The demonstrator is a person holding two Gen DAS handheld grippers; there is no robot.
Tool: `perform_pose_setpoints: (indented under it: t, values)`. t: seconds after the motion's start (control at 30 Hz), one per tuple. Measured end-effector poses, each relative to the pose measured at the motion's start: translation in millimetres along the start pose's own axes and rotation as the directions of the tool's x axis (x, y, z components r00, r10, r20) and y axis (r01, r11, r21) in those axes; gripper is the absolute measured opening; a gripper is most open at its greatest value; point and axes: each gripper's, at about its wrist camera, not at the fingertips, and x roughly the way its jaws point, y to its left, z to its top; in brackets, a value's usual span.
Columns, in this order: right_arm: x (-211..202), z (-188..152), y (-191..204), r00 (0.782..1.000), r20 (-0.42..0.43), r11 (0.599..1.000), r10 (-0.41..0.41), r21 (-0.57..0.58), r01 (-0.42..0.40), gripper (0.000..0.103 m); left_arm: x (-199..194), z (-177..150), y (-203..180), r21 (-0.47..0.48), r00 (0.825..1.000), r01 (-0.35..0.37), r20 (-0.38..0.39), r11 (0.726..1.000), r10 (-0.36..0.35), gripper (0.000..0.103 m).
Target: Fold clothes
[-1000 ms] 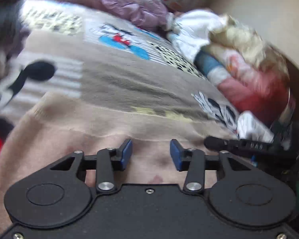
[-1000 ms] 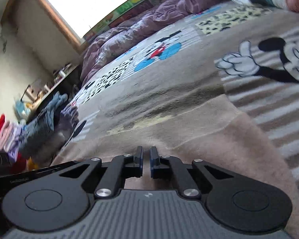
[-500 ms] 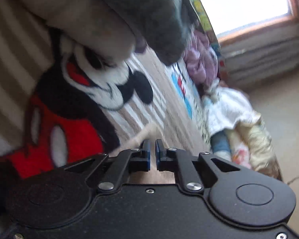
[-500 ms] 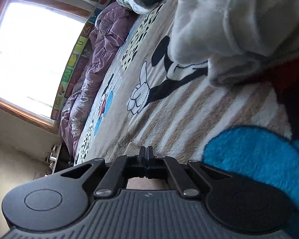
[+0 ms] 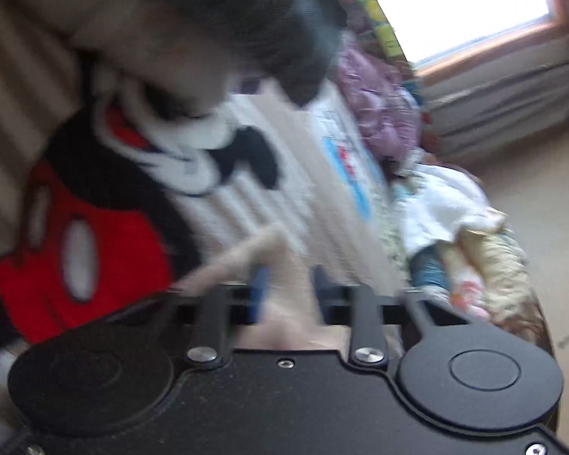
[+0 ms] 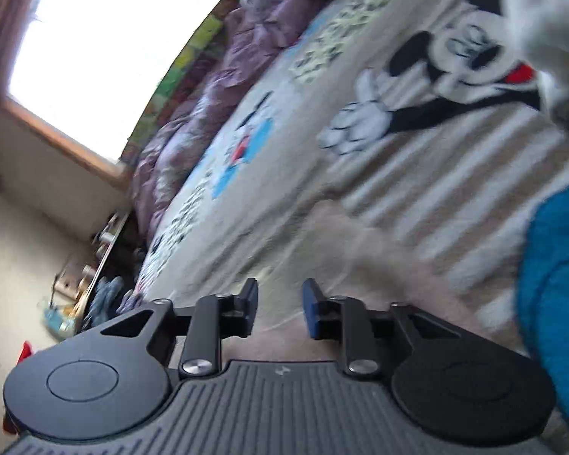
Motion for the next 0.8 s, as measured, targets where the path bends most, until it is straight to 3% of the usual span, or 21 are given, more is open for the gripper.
perform_pose_setpoints:
  t: [0.07, 0.1, 0.13, 0.17, 0.23, 0.3, 0.4, 0.47, 0.53, 0.6, 0.63, 0.67, 0.7, 0.8]
  values:
    - [-5.5, 7.9, -3.5, 1.000, 0.018, 0.999, -0.013, 0.033, 0.012, 0.000, -8.0, 4.3, -4.1, 0.002, 1.000, 0.018, 0.020, 1.000, -0.018, 0.006]
    - [-8.7, 10.5, 1.1, 0.999, 0.031, 1.000, -0.028, 0.006, 0.028, 0.005, -13.9, 5.6, -7.8, 0.014, 0.999, 0.028, 0.038, 1.000, -0.028, 0.029]
    - [-12.5, 11.3, 5.3, 0.998, 0.046, 0.999, -0.034, -0.020, 0.035, 0.011, -19.7, 6.9, -11.5, 0.025, 0.998, 0.037, 0.057, 0.999, -0.039, 0.046]
    - [-16.4, 11.5, 7.1, 0.998, 0.055, 1.000, -0.023, -0.019, 0.024, 0.015, -25.3, 6.5, -15.6, 0.032, 0.996, 0.054, 0.071, 0.998, -0.056, 0.048]
    - [-24.1, 8.0, 20.8, 0.998, 0.065, 0.995, -0.027, -0.093, 0.033, 0.032, -35.9, 2.3, -29.6, 0.097, 0.996, 0.036, 0.083, 0.995, -0.044, 0.048]
    - [-27.6, -6.8, 45.8, 0.998, 0.041, 0.968, -0.054, -0.244, 0.063, 0.033, -43.5, -11.8, -46.2, 0.186, 0.998, 0.017, 0.061, 0.982, -0.029, 0.048]
    - [-30.4, -47.4, 80.7, 0.998, -0.055, 0.906, -0.034, -0.423, 0.008, 0.033, -51.7, -47.3, -69.2, 0.336, 1.000, 0.000, -0.004, 0.942, 0.001, 0.048]
    - [-32.5, -75.2, 99.8, 0.991, -0.131, 0.867, -0.007, -0.495, -0.059, 0.033, -52.9, -69.9, -63.3, 0.296, 0.994, 0.069, -0.098, 0.953, -0.041, 0.047]
    - [-38.4, -96.3, 96.0, 0.971, -0.225, 0.908, 0.075, -0.388, -0.160, 0.037, -50.2, -89.5, -53.2, 0.215, 0.984, 0.095, -0.166, 0.972, -0.059, 0.047]
    - [-41.0, -116.2, 89.8, 0.950, -0.289, 0.938, 0.117, -0.281, -0.201, 0.040, -47.5, -92.8, -35.5, 0.194, 0.990, 0.046, -0.138, 0.980, -0.020, 0.044]
    - [-43.5, -123.1, 90.4, 0.956, -0.282, 0.936, 0.075, -0.310, -0.165, 0.034, -46.1, -94.0, -26.4, 0.185, 0.993, 0.020, -0.122, 0.983, 0.002, 0.020]
    - [-49.8, -126.2, 89.6, 0.963, -0.263, 0.935, 0.061, -0.321, -0.147, 0.032, -44.8, -95.2, -17.4, 0.175, 0.994, -0.006, -0.105, 0.985, 0.024, 0.012]
    - [-56.2, -129.3, 88.7, 0.969, -0.243, 0.934, 0.048, -0.332, -0.129, 0.032, -53.1, -91.0, -7.8, 0.126, 0.995, -0.002, -0.099, 0.992, 0.014, 0.011]
    - [-84.2, -126.6, 72.2, 0.984, -0.175, 0.958, 0.030, -0.277, -0.079, 0.029, -84.3, -82.5, 10.6, 0.094, 0.999, -0.020, -0.038, 0.995, 0.024, 0.011]
